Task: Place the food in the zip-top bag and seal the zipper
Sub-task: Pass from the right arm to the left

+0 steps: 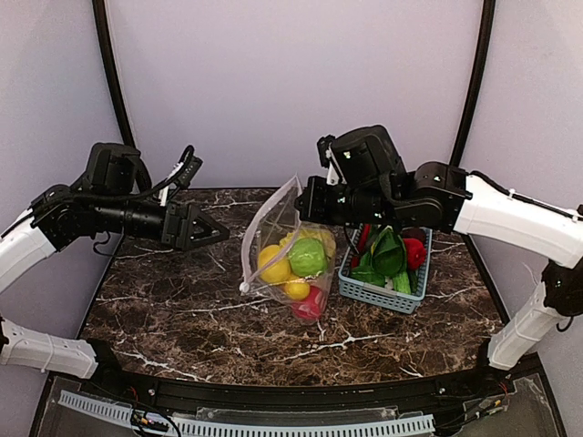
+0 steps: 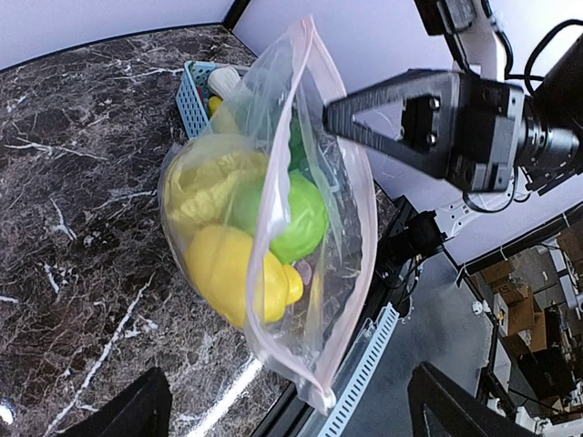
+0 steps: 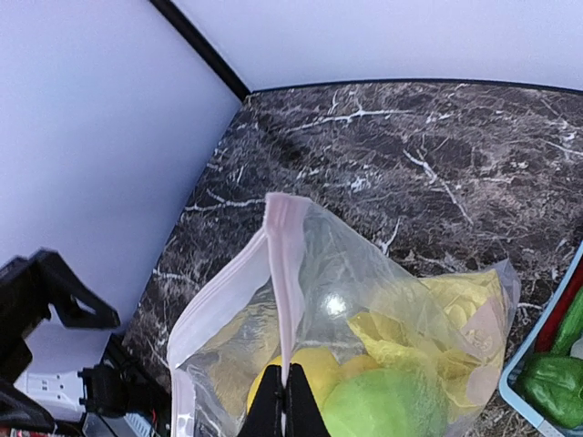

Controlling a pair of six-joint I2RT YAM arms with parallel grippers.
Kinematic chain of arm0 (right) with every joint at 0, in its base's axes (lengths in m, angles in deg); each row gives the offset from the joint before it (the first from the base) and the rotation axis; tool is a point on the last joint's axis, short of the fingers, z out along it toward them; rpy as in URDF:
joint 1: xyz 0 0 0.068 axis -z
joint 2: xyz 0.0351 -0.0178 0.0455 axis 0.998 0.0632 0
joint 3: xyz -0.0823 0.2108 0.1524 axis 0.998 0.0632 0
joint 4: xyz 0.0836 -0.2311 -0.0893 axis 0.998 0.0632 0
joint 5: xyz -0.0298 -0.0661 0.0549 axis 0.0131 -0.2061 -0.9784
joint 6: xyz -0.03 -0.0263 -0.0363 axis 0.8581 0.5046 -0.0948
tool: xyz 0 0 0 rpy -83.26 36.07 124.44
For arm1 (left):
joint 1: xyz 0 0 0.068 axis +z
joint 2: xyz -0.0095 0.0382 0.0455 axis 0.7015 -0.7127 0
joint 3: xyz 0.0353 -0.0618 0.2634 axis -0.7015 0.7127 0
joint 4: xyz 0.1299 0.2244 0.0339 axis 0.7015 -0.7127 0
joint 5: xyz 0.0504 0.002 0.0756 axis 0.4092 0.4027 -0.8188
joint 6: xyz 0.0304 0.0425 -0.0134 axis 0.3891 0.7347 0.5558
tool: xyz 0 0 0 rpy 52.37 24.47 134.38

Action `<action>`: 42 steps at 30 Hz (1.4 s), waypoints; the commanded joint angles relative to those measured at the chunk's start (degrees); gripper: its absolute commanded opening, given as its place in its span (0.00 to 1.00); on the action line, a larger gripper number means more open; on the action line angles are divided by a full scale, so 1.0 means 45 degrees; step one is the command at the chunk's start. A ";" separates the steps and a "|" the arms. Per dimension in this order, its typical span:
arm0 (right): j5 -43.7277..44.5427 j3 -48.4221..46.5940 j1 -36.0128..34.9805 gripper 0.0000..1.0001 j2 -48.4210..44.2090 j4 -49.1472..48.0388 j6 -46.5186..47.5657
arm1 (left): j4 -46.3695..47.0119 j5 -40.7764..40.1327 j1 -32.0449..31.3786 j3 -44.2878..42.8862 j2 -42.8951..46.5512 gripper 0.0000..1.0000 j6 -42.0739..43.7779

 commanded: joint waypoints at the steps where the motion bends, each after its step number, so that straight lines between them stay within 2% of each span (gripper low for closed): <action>1: 0.2387 -0.0849 -0.0019 0.00 0.0313 -0.0966 -0.1384 | 0.0955 0.0512 -0.0043 0.1691 0.1463 0.91 0.0021; 7: 0.3043 -0.1809 -0.0007 0.00 0.0940 -0.1054 -0.1264 | 0.2688 0.0957 -0.0199 0.3831 0.2858 0.92 -0.0672; 13: 0.2857 -0.1820 -0.0014 0.00 0.0977 -0.1134 -0.1222 | 0.2207 -0.1037 -0.0229 0.4326 0.2460 0.91 -0.0163; 15: 0.2831 -0.1680 -0.0012 0.00 0.0872 -0.1175 -0.1282 | 0.2262 -0.1308 -0.0214 0.4230 0.2101 0.88 -0.0280; 19: 0.2805 -0.1508 -0.0004 0.00 0.0771 -0.1182 -0.1258 | 0.2908 -0.1458 -0.0230 0.4148 0.1656 0.75 -0.0665; 27: 0.2706 -0.1304 -0.0009 0.00 0.0741 -0.1252 -0.1295 | 0.4954 -0.0390 -0.0215 0.4735 0.1708 0.51 -0.1517; 38: 0.2542 -0.1072 -0.0004 0.00 0.0646 -0.1574 -0.1267 | 0.4722 -0.0250 -0.0231 0.4378 0.0997 0.45 -0.1655; 40: 0.2540 -0.1051 -0.0012 0.00 0.0643 -0.1605 -0.1266 | 0.4723 -0.0213 -0.0231 0.4278 0.0836 0.42 -0.1621; 42: 0.2542 -0.1031 -0.0009 0.00 0.0619 -0.1642 -0.1247 | 0.4535 -0.0213 -0.0214 0.4094 0.0636 0.36 -0.1534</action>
